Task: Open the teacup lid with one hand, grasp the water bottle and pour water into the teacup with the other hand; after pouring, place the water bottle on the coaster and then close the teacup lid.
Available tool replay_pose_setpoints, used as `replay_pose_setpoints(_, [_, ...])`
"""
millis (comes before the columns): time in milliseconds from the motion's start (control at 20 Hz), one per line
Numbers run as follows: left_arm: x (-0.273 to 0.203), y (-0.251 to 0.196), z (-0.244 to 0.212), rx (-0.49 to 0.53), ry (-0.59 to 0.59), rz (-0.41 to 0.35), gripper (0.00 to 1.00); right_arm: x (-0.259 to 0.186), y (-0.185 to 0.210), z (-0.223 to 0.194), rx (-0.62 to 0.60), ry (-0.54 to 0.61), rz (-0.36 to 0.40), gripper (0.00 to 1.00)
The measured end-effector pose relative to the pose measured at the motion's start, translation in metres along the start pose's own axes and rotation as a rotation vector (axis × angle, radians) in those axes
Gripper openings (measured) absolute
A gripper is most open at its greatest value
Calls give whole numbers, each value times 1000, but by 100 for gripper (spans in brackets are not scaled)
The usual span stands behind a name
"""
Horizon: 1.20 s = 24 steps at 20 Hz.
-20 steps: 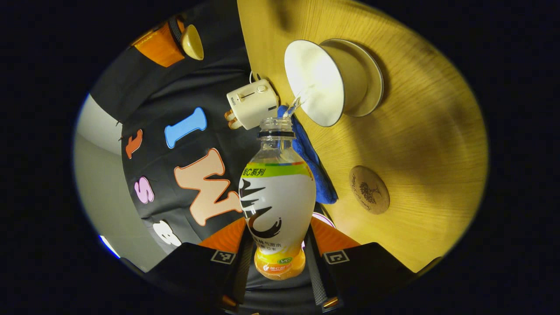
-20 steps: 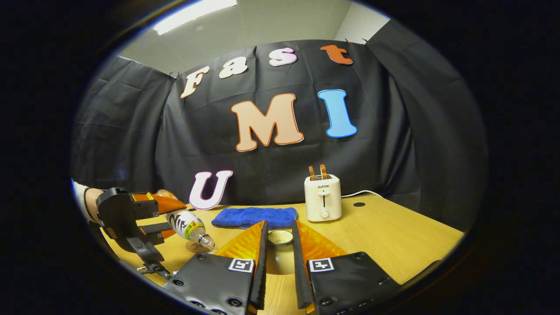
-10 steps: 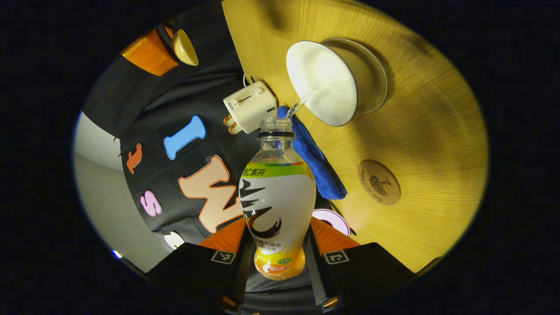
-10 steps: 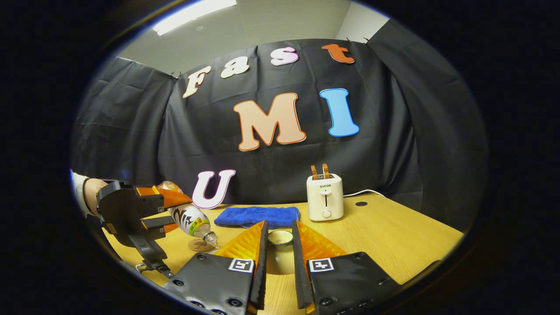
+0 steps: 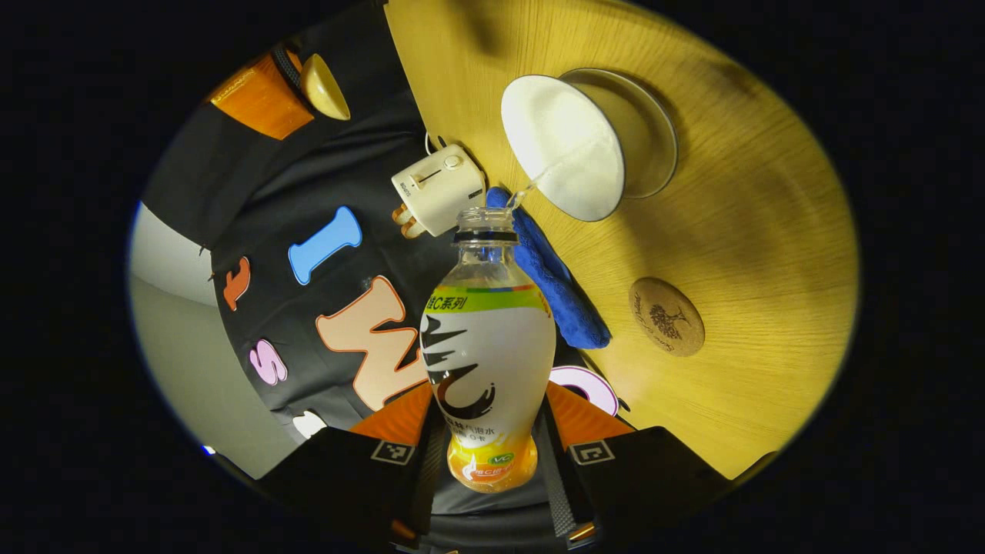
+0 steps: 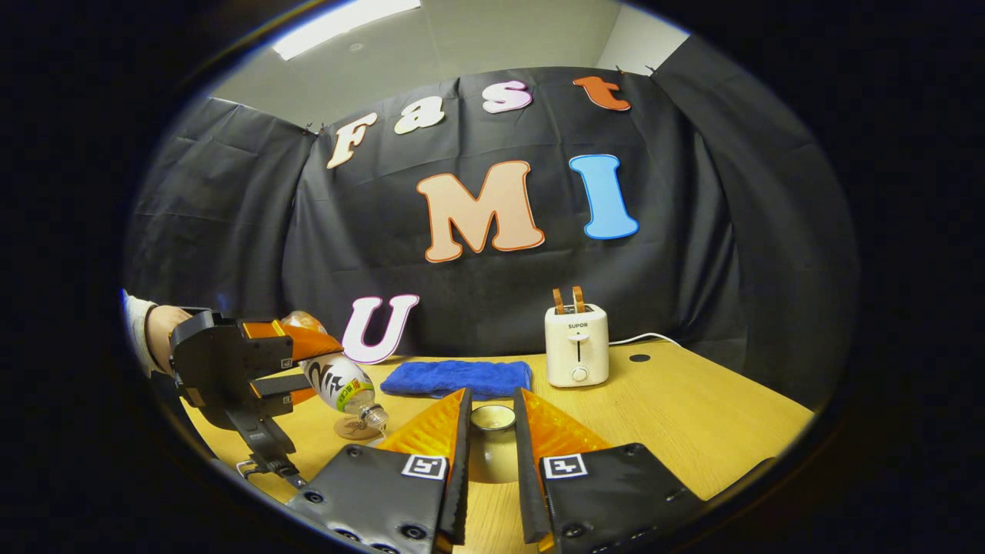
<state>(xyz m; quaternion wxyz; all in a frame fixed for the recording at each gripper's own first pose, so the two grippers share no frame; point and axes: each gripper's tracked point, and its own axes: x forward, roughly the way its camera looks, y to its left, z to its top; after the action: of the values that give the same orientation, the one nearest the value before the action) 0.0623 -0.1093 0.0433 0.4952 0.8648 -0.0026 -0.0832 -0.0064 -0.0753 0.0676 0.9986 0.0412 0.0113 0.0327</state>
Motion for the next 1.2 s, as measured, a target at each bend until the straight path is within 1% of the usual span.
replay_pose_setpoints(100, [1, -2, -1, -2, 1, -6, 58, 1, 0, -2, -5, 5, 0, 31])
replay_pose_setpoints(150, [2, -3, -2, -5, 1, -10, 58, 1, 1, -3, -7, 9, 1, 34])
replay_pose_setpoints(200, [3, -5, -2, -5, -1, -13, 58, 1, 1, -4, -9, 11, 1, 31])
replay_pose_setpoints(300, [3, -10, 0, -7, -5, -23, 58, 2, 2, -5, -11, 14, 3, 31])
replay_pose_setpoints(350, [3, -14, 1, -8, -9, -31, 57, 2, 2, -5, -11, 15, 4, 29])
replay_pose_setpoints(400, [3, -18, 2, -8, -10, -38, 57, 2, 2, -5, -11, 15, 4, 29])
replay_pose_setpoints(450, [2, -22, 4, -16, -12, -50, 57, 2, 1, -4, -11, 16, 3, 31])
replay_pose_setpoints(500, [3, -24, 3, -28, -17, -48, 58, 2, 2, -5, -10, 17, 2, 29])
replay_pose_setpoints(550, [1, -24, 3, -35, -17, -51, 58, 2, 1, -7, -10, 19, 1, 31])
replay_pose_setpoints(600, [2, -26, 3, -42, -20, -59, 58, 3, 0, -7, -11, 21, -1, 29])
replay_pose_setpoints(650, [3, -29, 3, -52, -21, -70, 57, 3, 0, -8, -11, 24, -1, 29])
replay_pose_setpoints(700, [4, -33, 4, -76, -26, -86, 58, 3, 1, -8, -11, 25, 1, 31])
replay_pose_setpoints(750, [4, -38, 5, -106, -31, -102, 57, 3, 2, -8, -12, 25, 2, 29])
replay_pose_setpoints(950, [2, -52, 11, -241, -53, -160, 57, 4, 1, -10, -12, 30, 1, 31])
replay_pose_setpoints(1000, [1, -57, 13, -292, -61, -177, 57, 4, 1, -11, -10, 31, 0, 29])
replay_pose_setpoints(1200, [-11, -74, 31, -506, -105, -248, 57, 5, 3, -13, -12, 34, 5, 29])
